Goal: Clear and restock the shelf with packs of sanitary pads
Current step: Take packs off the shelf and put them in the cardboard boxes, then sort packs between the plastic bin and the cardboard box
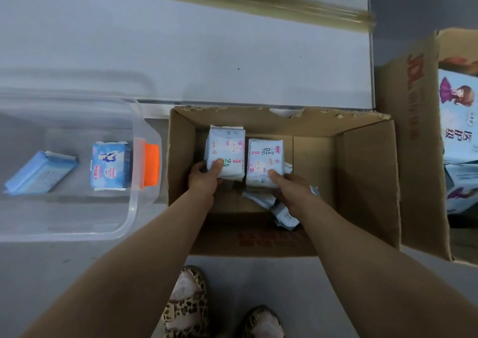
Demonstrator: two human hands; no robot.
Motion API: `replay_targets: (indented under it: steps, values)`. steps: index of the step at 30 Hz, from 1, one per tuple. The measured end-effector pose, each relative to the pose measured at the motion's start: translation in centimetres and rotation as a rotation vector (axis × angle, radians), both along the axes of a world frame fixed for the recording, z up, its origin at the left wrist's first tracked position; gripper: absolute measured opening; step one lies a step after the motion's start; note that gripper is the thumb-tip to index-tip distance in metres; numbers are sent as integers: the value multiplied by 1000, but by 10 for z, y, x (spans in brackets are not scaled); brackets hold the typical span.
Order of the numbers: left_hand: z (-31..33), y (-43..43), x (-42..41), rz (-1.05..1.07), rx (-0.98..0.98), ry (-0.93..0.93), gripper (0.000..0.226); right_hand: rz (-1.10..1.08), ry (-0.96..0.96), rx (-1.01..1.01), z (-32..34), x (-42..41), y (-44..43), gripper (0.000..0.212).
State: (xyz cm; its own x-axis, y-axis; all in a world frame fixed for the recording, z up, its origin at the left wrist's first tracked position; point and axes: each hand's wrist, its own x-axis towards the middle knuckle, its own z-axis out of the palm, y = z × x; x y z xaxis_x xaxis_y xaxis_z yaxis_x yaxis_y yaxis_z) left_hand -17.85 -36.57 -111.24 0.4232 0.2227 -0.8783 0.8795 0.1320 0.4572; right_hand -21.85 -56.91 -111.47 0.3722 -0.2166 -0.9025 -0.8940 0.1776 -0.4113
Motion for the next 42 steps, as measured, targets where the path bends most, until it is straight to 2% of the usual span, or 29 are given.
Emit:
replay_targets:
  steps: [4,9,14,17,21,25,28,30,33,36,40,42]
  values:
    - [9,3,-2,-29,38,22,60,75,73,-121,9,-2,5,52]
    - [54,15,-6,-123,143,71,74,242,108,-307,58,-4,14,49]
    - [141,27,-11,-165,146,19,78,236,107,-302,140,-10,23,35]
    - [204,36,-11,-203,122,-20,74,316,-1,-359,205,-9,28,40]
    - [306,46,4,-251,127,-94,74,560,-63,-498,306,9,31,53]
    - [409,56,23,-302,136,-194,90,687,-204,-516,436,31,32,60]
    - [523,59,30,-395,199,-298,79,735,-381,-537,533,40,32,61]
    - [590,62,31,-469,263,-361,65,832,-449,-565,598,45,32,63]
    - [685,68,27,-546,330,-472,61,950,-539,-593,692,50,34,62]
    - [777,68,21,-625,414,-592,59,1036,-653,-647,784,51,36,62]
    - [891,63,16,-744,610,-795,60,1189,-778,-798,895,51,43,66]
    - [936,61,15,-752,721,-889,63,1198,-863,-874,945,47,44,66]
